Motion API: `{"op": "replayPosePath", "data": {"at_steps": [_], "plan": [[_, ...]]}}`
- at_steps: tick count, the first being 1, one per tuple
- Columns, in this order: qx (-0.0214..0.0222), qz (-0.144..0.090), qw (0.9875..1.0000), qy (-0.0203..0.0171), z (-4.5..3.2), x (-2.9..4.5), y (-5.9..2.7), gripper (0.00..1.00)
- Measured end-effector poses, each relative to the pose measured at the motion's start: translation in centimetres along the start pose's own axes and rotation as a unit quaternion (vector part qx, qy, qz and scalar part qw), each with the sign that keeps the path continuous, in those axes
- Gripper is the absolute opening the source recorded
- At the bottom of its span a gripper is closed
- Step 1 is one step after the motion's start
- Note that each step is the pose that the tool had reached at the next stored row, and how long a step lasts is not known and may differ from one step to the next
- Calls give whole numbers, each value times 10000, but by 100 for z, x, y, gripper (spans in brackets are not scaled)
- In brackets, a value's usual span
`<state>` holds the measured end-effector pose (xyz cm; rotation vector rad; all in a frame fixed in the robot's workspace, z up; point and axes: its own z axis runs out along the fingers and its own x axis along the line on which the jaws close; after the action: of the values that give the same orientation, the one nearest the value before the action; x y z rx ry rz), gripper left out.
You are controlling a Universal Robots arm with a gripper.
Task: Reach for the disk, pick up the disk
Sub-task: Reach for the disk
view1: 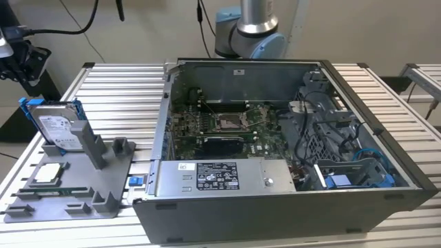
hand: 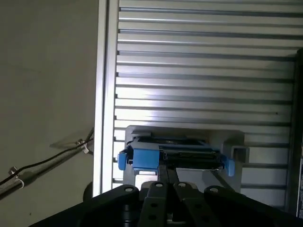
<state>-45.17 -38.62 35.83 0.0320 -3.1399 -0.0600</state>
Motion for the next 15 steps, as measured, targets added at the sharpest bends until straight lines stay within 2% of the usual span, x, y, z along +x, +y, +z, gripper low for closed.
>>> {"op": "replayPosePath", "data": {"at_steps": [6,15], "plan": [[0,3,10000,0,16,113,-20,0],[0,3,10000,0,16,121,-20,0]]}}
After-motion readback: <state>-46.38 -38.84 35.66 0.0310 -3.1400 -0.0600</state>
